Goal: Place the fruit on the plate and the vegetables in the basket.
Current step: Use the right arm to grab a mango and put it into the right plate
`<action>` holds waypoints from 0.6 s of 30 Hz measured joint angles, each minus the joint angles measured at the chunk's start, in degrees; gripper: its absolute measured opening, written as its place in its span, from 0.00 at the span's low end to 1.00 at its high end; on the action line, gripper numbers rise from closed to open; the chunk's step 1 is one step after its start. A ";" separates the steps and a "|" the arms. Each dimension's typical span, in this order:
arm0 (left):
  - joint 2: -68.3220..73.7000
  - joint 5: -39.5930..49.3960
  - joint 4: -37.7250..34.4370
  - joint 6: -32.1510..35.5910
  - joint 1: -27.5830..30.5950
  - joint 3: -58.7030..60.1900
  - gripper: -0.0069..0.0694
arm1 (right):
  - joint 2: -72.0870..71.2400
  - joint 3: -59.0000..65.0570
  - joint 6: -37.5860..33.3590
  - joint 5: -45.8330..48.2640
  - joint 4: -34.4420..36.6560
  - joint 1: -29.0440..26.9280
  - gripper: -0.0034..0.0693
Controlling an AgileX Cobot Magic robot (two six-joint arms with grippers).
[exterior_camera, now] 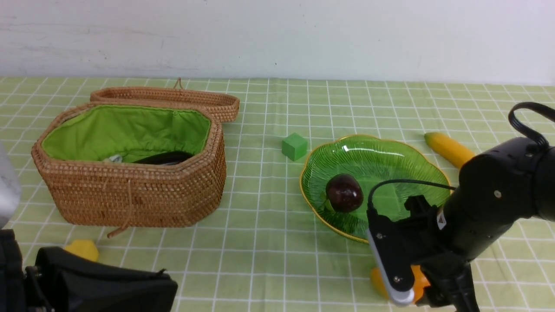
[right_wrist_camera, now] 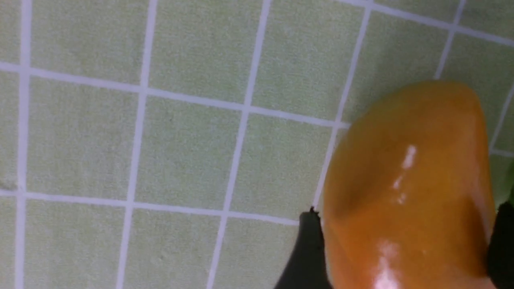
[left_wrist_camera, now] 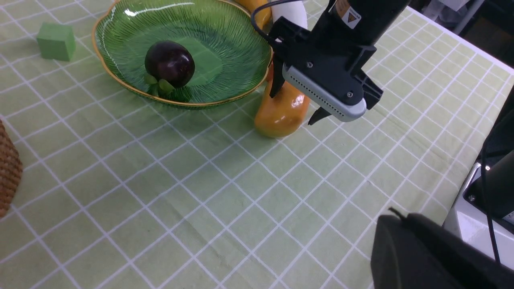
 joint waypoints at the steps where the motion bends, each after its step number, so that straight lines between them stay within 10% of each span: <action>1: 0.00 -0.05 -0.02 0.00 0.00 0.00 0.07 | 0.30 0.00 -0.07 -0.20 -0.08 0.02 0.81; 18: 0.00 -0.08 -0.35 0.00 0.00 0.00 0.07 | 3.62 -0.58 0.81 0.13 -2.81 1.19 0.82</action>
